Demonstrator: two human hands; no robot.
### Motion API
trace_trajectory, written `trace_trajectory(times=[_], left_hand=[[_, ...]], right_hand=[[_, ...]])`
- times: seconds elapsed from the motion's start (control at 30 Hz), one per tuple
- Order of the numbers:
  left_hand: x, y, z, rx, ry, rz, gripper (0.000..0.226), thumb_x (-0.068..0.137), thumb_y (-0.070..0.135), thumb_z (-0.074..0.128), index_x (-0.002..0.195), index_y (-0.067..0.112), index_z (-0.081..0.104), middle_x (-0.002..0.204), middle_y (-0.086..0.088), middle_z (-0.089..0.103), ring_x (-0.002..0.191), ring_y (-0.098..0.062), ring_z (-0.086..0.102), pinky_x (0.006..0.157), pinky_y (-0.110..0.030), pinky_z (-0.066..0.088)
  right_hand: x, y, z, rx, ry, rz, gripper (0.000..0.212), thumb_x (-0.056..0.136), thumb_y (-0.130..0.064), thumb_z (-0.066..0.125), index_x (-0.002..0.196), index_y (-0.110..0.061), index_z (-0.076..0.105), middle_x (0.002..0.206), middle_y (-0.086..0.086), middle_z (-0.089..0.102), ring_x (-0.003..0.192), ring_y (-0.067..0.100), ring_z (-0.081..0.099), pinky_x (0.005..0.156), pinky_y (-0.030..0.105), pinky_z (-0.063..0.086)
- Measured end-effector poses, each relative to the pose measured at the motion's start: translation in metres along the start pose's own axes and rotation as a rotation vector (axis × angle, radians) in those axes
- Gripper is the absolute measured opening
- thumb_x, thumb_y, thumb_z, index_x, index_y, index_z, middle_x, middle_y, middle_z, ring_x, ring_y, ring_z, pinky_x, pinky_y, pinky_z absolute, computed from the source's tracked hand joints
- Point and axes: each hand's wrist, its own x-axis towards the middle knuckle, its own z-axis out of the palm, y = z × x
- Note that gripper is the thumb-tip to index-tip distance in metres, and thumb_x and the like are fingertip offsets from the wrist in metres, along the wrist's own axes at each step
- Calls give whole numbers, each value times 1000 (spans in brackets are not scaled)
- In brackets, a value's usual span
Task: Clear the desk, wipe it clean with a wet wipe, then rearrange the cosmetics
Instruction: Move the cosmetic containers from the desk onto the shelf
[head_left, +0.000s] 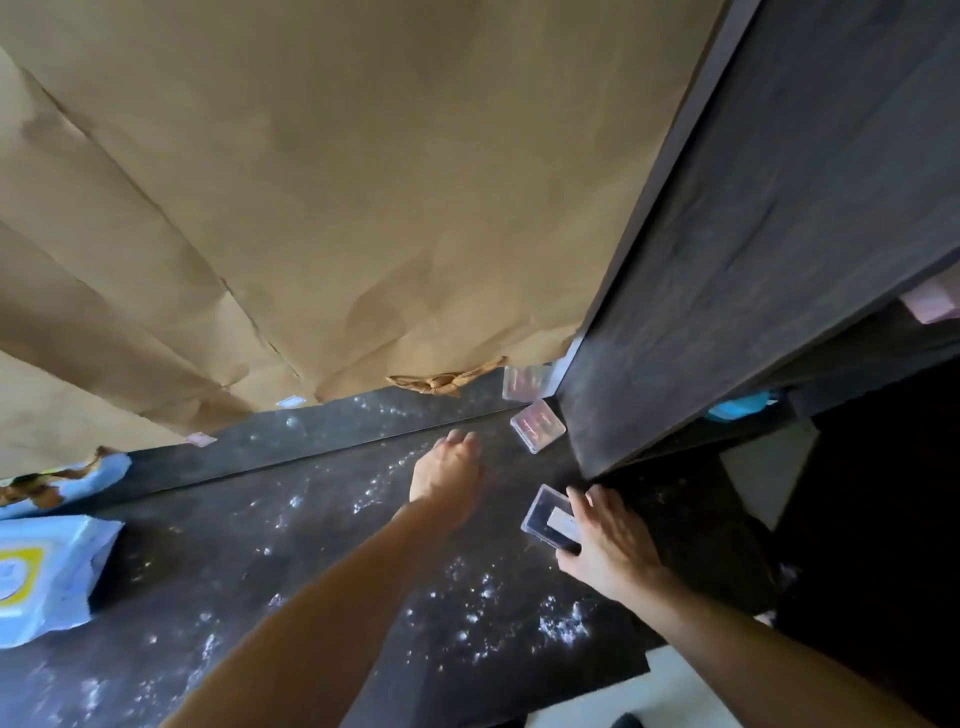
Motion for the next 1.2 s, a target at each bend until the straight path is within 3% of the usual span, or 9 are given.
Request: trace_trajectory(times=[0.2,0.37,0.5,0.7,0.83,0.9,1.0,1.1,1.2], left_hand=[[54,42,17,23,-42,104,40,91,26,49,128,11,44,128,-14,47,119,-31,45,93,-40,41],[69,57,46,120,-64,143,50,93,34,49,136,12,39,128,-15,46,121,-33,42,97,-39,36],[68,59,59,94,48,130,43,87,25,58,127,13,47,121,-16,47,112,-35,45,92,-40,38],[51,64,46,-110,-87,9,49,77,13,70,117,12,42,115,-12,42,99,-33,54,81,-39,46],[28,55,36,-291,-111,-51,14,74,15,63,84,18,54,86,-6,65,77,-30,61,60,-27,43],[18,50,34,-314,-109,-77,10,72,16,55,67,24,52,71,1,68,67,-23,63,58,-27,50],[-1,54,23,-324,-76,-89,16,75,16,49,67,24,60,56,9,64,59,-11,63,59,-25,53],[-22,66,9,-366,12,-106,20,81,8,50,68,21,59,56,12,62,60,-12,62,57,-23,48],[-41,81,-2,-443,81,-162,20,79,7,48,67,21,56,57,7,66,62,-17,64,59,-29,53]], right_hand=[[-14,-6,-6,189,1,20,42,81,-39,69,112,-20,47,118,0,58,105,19,62,82,26,49],[-32,8,-1,238,96,-29,31,79,-40,72,94,-23,50,93,-6,70,82,15,69,64,20,48],[-52,31,14,238,147,1,36,68,-42,81,86,-27,53,75,-11,69,62,6,68,53,8,41],[-73,60,11,204,215,82,45,68,-36,81,95,-26,47,60,-6,65,49,12,63,42,20,44],[-80,72,-2,264,241,62,30,83,-39,64,101,-24,46,67,-3,68,58,18,66,49,22,45],[-84,75,-13,305,245,42,26,89,-43,55,102,-21,49,76,-2,70,68,20,68,54,23,42],[-89,80,-35,366,304,16,33,92,-49,50,100,-17,52,83,1,70,76,22,67,59,21,37],[-94,85,-63,428,375,-34,47,84,-63,38,92,-19,53,74,0,67,69,24,64,56,26,37],[-97,96,-94,486,451,-86,41,83,-60,48,85,-20,54,64,-5,59,63,22,61,52,24,29]])
